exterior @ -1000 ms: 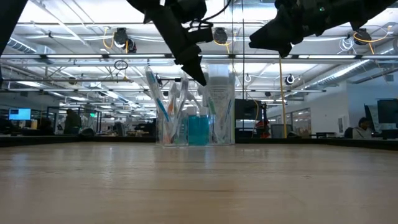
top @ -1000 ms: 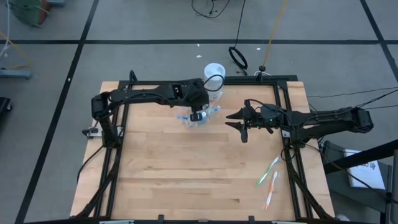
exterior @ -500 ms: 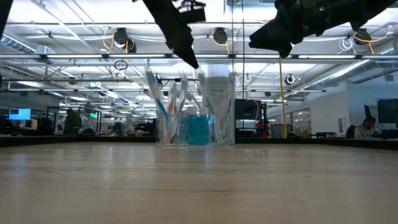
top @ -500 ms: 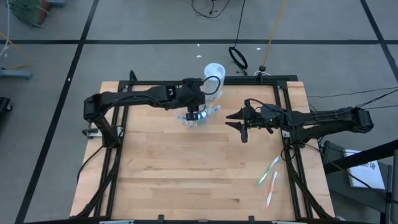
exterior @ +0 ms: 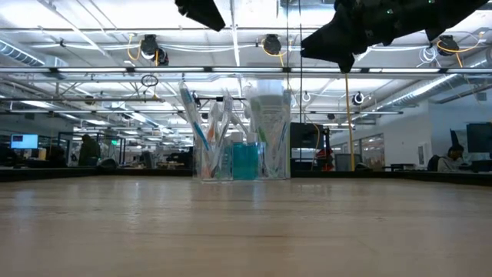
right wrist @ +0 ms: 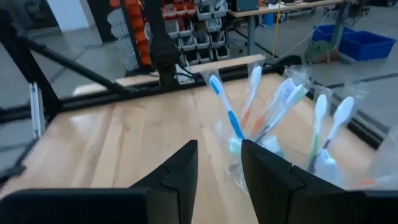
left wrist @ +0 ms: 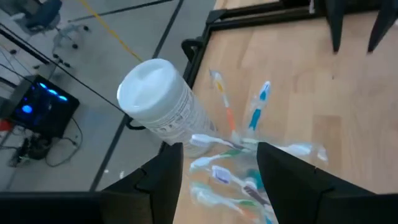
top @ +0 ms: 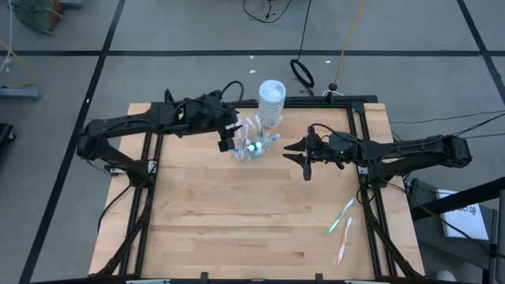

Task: Pick & Place toothbrushing station
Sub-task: Put the green toothbrush into the transparent organizer

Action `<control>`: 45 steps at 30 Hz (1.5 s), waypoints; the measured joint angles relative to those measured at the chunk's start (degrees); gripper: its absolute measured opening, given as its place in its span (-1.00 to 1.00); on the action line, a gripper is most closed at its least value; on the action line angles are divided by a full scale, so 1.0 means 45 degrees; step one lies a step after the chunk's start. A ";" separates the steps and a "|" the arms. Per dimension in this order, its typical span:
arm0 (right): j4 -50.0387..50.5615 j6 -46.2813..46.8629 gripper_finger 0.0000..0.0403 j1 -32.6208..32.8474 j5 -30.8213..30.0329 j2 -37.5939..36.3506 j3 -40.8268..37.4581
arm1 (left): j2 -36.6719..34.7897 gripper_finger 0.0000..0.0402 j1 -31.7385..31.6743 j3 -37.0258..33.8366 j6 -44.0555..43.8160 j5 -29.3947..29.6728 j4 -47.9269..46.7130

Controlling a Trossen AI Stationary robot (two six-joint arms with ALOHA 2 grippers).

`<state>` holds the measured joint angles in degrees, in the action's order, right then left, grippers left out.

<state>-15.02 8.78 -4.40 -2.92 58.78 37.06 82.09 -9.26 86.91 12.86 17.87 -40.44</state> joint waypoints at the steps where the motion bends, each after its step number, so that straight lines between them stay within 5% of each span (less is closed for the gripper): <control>1: -0.0155 0.0302 -0.43 0.0000 0.0002 0.0159 0.0000 | -0.0108 0.05 0.0005 0.0000 -0.0192 -0.0026 -0.0050; 9: 0.0066 0.2625 -0.43 0.0043 0.0162 0.0932 0.0000 | 0.0043 0.05 -0.0019 -0.0019 -0.0618 -0.0049 -0.0669; 15: 0.1710 0.3625 -0.43 0.0890 0.2698 0.0836 0.0000 | 0.0640 0.05 -0.0018 -0.0078 0.0080 -0.0087 -0.0816; 20: 0.3959 0.3858 -0.43 0.2487 0.3080 0.0803 -0.0009 | 0.1066 0.05 -0.0019 -0.0078 0.0413 -0.0087 -0.0703; 26: 0.6466 0.3215 -0.43 0.4933 0.5083 0.0794 -0.0010 | 0.1389 0.05 -0.0019 -0.0078 0.0568 -0.0092 -0.0613; 32: 0.8540 0.6931 -0.43 0.7222 0.6385 0.0794 -0.0005 | 0.1534 0.05 -0.0019 -0.0078 0.0567 -0.0395 -0.0168; 36: 1.0248 0.8542 -0.43 0.8246 0.6025 0.0795 -0.0005 | 0.1519 0.05 -0.0019 -0.0078 0.0589 -0.0676 0.0320; 45: 1.1409 0.3336 -0.43 0.9080 0.1906 0.0794 -0.0005 | 0.1519 0.05 -0.0019 -0.0078 0.1457 -0.0767 0.0694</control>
<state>36.32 23.79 36.45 5.66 62.35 37.04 88.92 -9.34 86.56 19.42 14.41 -37.32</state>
